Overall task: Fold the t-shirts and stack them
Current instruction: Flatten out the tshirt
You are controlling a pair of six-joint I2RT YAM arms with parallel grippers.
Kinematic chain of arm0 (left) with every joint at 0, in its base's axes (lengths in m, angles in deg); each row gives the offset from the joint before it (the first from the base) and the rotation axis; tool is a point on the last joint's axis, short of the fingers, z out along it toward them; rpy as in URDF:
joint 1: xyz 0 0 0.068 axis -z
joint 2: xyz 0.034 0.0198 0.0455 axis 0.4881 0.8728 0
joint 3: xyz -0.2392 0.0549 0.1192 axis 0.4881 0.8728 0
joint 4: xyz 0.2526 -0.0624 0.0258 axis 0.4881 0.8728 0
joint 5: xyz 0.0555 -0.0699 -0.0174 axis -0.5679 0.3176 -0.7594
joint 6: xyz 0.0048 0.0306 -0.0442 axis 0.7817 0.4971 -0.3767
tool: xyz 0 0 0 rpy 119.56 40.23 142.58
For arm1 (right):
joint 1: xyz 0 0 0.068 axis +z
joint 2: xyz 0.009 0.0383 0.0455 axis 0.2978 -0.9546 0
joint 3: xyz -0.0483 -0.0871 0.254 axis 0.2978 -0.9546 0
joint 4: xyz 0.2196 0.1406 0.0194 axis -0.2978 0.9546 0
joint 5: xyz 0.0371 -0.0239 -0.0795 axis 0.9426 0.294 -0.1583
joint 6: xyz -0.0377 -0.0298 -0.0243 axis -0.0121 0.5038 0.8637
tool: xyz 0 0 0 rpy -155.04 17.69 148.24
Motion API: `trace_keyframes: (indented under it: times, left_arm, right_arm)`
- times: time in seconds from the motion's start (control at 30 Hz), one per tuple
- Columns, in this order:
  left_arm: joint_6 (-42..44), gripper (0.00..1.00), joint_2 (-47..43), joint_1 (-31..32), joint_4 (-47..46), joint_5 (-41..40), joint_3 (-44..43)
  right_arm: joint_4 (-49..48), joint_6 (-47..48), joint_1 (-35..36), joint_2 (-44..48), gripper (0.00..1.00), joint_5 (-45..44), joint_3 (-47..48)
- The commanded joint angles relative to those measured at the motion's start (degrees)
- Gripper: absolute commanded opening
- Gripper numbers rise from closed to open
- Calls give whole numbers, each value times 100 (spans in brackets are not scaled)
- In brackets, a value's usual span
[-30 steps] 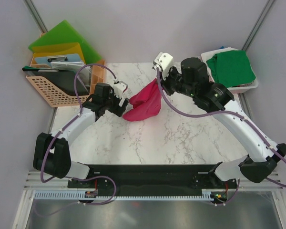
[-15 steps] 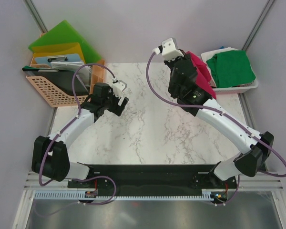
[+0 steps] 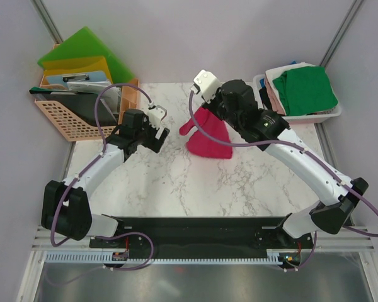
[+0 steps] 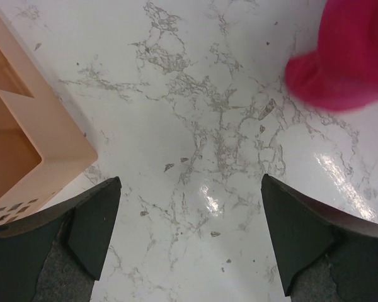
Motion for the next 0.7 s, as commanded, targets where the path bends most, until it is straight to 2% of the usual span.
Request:
trace_keyframes:
  times: [0.0,0.13,0.23,0.27,0.3,0.33,0.37,0.4,0.47,0.5,0.6,0.67]
  left_arm:
    - [134,100,-177,31,-136,-152,-39]
    - [169,100,-238,31,-136,-117,40]
    - [178,100,-230,31,-145,-91,40]
    - [178,100,-212,22,-145,-82,31]
    - [178,100,-204,31,-127,-64,14]
    - [169,100,-177,22,-127,-38,14]
    - [178,100,-142,31,-110,-29,5]
    - [178,100,-125,31,-92,-3,-4]
    - [169,100,-55,22,-92,50,-22]
    - [178,100,-28,31,-75,50,-30]
    - [169,100,7,31,-40,85,-83]
    - [160,100,-1,39,-39,103,-83]
  right_arm:
    - [307,-435,60,-17,0,752,218]
    - [-9,-286,-159,141,0,312,429]
    - [-54,-251,-616,185,0,110,509]
    - [-62,-242,-817,176,0,-248,448]
    - [-62,-251,-915,141,10,-399,282]
    - [-62,-199,-977,132,25,-601,150]
    - [-132,-163,-1056,141,47,-1125,-17]
    - [-220,-163,-1083,159,57,-1400,-375]
    - [-526,-102,-1170,202,68,-1919,-676]
    - [-624,-93,-1188,229,73,-2452,-860]
    - [-801,-154,-1355,343,83,-2807,-872]
    - [-696,-241,-1347,457,83,-2591,-836]
